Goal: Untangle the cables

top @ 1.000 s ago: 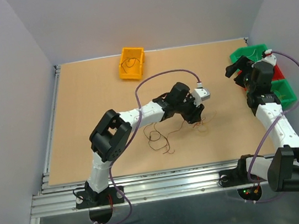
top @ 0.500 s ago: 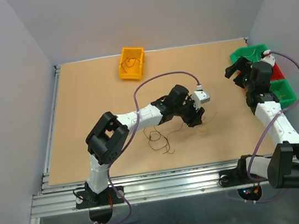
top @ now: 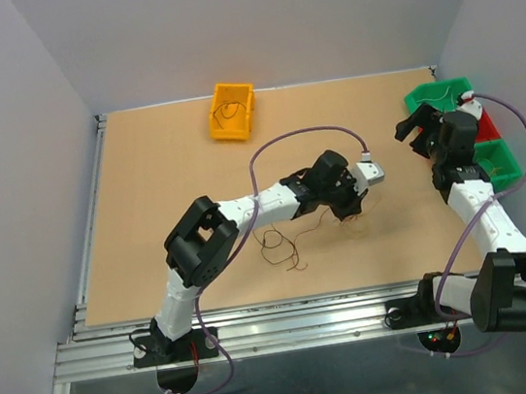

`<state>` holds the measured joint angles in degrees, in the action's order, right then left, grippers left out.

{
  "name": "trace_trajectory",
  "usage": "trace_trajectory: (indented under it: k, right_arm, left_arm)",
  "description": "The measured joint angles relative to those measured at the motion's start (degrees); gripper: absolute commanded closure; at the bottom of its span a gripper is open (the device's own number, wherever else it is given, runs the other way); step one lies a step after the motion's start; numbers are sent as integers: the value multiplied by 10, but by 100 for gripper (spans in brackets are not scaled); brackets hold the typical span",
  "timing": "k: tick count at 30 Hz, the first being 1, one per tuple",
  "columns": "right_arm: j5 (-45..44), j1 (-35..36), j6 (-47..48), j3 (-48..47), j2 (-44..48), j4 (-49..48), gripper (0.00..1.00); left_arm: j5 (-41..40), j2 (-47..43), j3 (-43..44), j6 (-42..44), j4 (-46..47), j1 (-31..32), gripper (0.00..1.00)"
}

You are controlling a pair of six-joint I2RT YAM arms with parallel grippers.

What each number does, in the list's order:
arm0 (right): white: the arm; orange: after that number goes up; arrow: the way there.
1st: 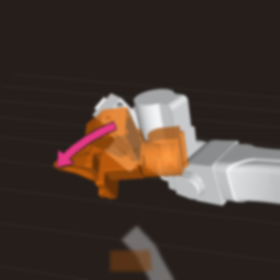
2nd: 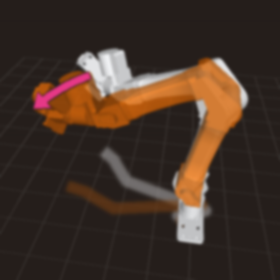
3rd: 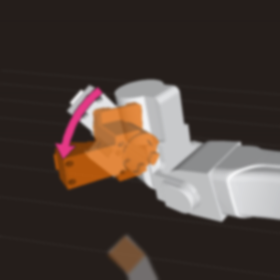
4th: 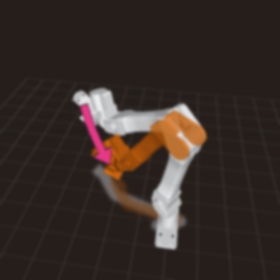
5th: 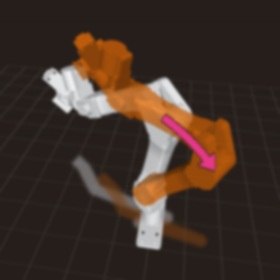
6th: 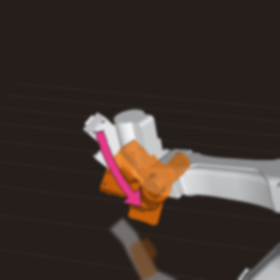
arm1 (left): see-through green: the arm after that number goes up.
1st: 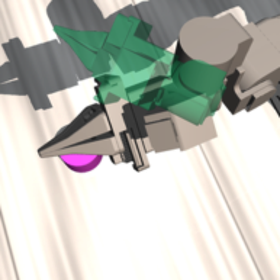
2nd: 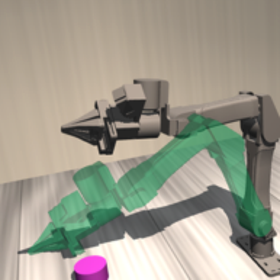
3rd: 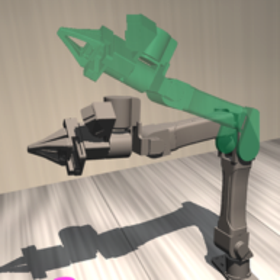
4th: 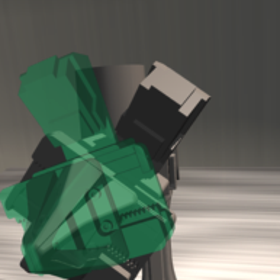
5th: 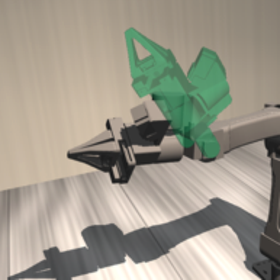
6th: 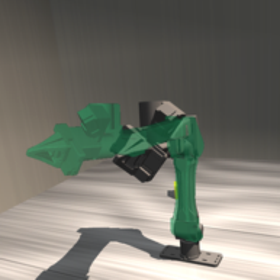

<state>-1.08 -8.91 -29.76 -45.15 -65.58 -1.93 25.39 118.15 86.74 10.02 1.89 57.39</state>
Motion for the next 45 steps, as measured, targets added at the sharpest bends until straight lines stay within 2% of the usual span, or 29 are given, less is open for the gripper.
trace_trajectory:
  k: [10,14,17,23,27,32,38,45]
  right_arm:
    - [17,0,16,16,1,1,4]
    - [144,-1,28,40,2,-58,4]
    - [263,0,20,72,5,-134,4]
    - [349,0,16,85,10,-206,3]
    - [390,18,9,85,5,-259,3]
    - [405,61,12,94,5,-299,3]
    - [448,91,25,141,22,-376,3]
    - [480,238,116,149,-9,-453,3]
  left_arm:
    - [-12,-7,-3,11,-22,-6,100]
    - [-2,-71,-30,15,-35,-20,100]
    - [9,-158,-45,15,-39,-42,100]
    - [22,-278,-47,15,-23,-61,100]
    - [31,-305,-47,15,-21,-60,100]
    - [40,-322,-51,12,-38,-87,100]
    - [55,-383,-79,-1,-44,-146,100]
    - [64,-418,-88,-9,-43,-152,100]
